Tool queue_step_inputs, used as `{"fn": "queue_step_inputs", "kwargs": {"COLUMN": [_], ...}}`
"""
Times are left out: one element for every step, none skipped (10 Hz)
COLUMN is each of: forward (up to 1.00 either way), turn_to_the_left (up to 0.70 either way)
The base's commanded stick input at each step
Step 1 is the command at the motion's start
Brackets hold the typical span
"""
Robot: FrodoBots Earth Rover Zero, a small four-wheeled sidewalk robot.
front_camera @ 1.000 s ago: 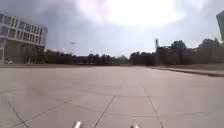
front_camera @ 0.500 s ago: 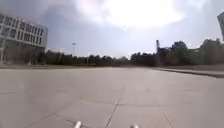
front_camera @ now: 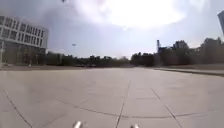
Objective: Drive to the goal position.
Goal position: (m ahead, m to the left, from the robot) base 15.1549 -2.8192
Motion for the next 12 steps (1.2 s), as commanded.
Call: {"fn": "queue_step_inputs", "kwargs": {"forward": [0.70,0.70,0.70,0.70,0.70,0.70,0.70,0.70,0.70,0.70,0.70,0.70], "turn_to_the_left": [-0.01,-0.01,-0.01,-0.01,-0.01,-0.01,-0.01,-0.01,-0.01,-0.01,-0.01,-0.01]}}
